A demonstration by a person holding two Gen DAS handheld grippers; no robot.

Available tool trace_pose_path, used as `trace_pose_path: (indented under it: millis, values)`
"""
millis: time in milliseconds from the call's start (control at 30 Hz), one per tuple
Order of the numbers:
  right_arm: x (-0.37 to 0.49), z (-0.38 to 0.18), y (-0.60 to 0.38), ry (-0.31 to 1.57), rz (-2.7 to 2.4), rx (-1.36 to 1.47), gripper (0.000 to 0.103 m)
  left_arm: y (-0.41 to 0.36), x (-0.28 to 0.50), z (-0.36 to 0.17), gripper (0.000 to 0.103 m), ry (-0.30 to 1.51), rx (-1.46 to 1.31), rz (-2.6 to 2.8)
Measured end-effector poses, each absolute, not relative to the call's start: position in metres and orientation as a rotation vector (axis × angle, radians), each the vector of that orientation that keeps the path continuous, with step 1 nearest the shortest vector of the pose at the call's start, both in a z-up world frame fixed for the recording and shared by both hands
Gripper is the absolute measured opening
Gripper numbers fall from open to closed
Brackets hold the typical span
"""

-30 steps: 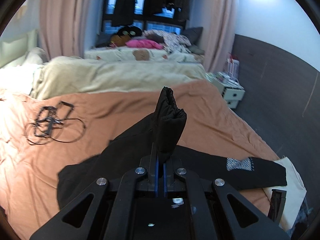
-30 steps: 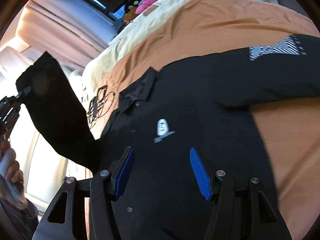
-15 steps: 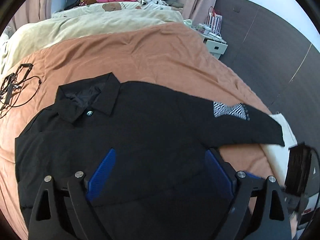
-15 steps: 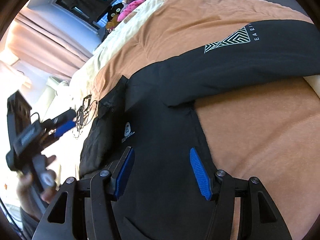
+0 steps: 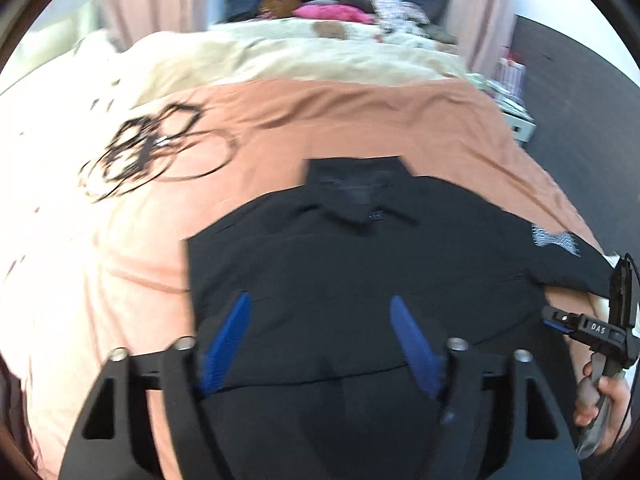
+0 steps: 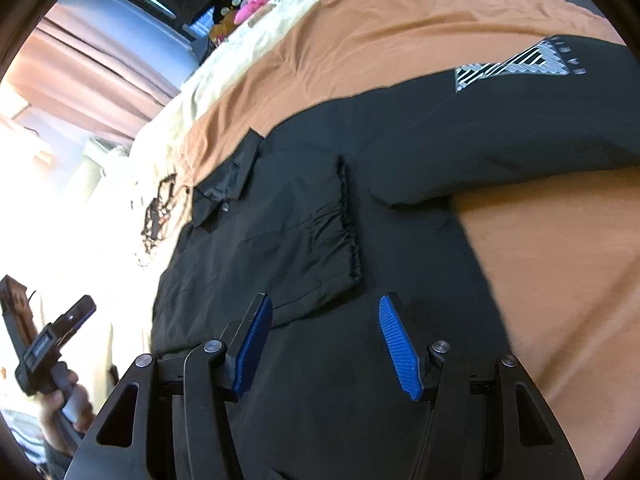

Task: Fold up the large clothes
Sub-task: 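Reach the right gripper to the printed sleeve cuff and close on it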

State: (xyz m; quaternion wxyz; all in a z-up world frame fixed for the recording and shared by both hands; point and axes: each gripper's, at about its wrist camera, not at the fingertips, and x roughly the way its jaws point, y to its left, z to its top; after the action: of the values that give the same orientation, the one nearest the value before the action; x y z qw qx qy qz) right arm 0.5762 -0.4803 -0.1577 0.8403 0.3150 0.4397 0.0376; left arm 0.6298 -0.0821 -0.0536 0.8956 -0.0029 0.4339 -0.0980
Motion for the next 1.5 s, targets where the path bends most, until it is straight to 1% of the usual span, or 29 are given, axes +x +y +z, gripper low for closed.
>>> trace_pose_path:
  millis: [67,100,133,167,233,300,400,433,533,567,600,667,700,733,767,1000,1033,1067,1100,1133,1433,1467,1500]
  values:
    - [0.585,-0.165,-0.474,0.95,0.08,0.664,0.057,-0.058,0.63,-0.062,0.06,0.911,-0.019,-0.171]
    - [0.588,-0.168,-0.471,0.957,0.08,0.66,0.054,-0.048,0.631,-0.067,0.055,0.921,-0.024,-0.16]
    - [0.593,-0.171,-0.468,0.968,0.075,0.653,0.049,-0.041,0.63,-0.072,0.052,0.93,-0.031,-0.154]
    - [0.596,-0.175,-0.467,0.976,0.066,0.65,0.047,-0.032,0.63,-0.079,0.05,0.941,-0.041,-0.149]
    - [0.601,-0.18,-0.467,0.979,0.039,0.658,0.034,-0.026,0.632,-0.094,0.049,0.963,-0.047,-0.136]
    - [0.606,-0.183,-0.469,0.975,0.029,0.675,0.028,-0.02,0.635,-0.112,0.049,0.995,-0.043,-0.124]
    - [0.613,-0.184,-0.47,0.951,0.035,0.685,0.012,-0.018,0.642,-0.139,0.041,1.044,-0.016,-0.11]
    - [0.615,-0.184,-0.469,0.94,0.036,0.676,0.01,-0.016,0.643,-0.145,0.041,1.057,-0.009,-0.102]
    - [0.618,-0.183,-0.466,0.95,0.014,0.64,0.009,-0.011,0.648,-0.17,0.041,1.119,0.009,-0.03]
    - [0.619,-0.183,-0.465,0.963,0.009,0.633,0.009,-0.007,0.649,-0.178,0.041,1.137,-0.008,-0.012]
    - [0.621,-0.183,-0.465,0.981,0.008,0.619,0.011,-0.004,0.649,-0.181,0.042,1.146,-0.032,-0.01]
    - [0.62,-0.179,-0.467,0.982,0.013,0.609,0.022,0.002,0.648,-0.181,0.042,1.147,-0.077,-0.014]
    - [0.617,-0.174,-0.471,0.971,0.01,0.605,0.037,0.001,0.647,-0.178,0.041,1.144,-0.074,-0.012]
    - [0.612,-0.168,-0.478,0.946,0.004,0.604,0.055,-0.001,0.645,-0.172,0.041,1.134,-0.063,-0.011]
    - [0.606,-0.161,-0.484,0.921,-0.004,0.606,0.058,-0.002,0.644,-0.167,0.041,1.125,-0.061,-0.018]
    - [0.56,-0.127,-0.549,0.834,-0.11,0.638,0.059,-0.022,0.641,-0.127,0.042,1.075,-0.109,-0.088]
    - [0.552,-0.126,-0.562,0.828,-0.13,0.654,0.059,-0.027,0.639,-0.123,0.05,1.07,-0.107,-0.095]
    - [0.546,-0.125,-0.571,0.821,-0.14,0.67,0.059,-0.031,0.638,-0.12,0.055,1.063,-0.103,-0.095]
    - [0.538,-0.125,-0.583,0.81,-0.152,0.69,0.059,-0.038,0.636,-0.115,0.064,1.048,-0.097,-0.093]
    - [0.528,-0.124,-0.598,0.799,-0.172,0.705,0.059,-0.044,0.634,-0.109,0.066,1.029,-0.098,-0.1]
    - [0.458,-0.123,-0.693,0.703,-0.321,0.795,0.059,-0.102,0.636,-0.099,0.067,1.018,-0.114,-0.185]
    - [0.452,-0.124,-0.701,0.693,-0.333,0.809,0.059,-0.107,0.635,-0.099,0.069,1.021,-0.122,-0.187]
    - [0.445,-0.126,-0.71,0.684,-0.346,0.823,0.059,-0.112,0.636,-0.1,0.081,1.023,-0.137,-0.193]
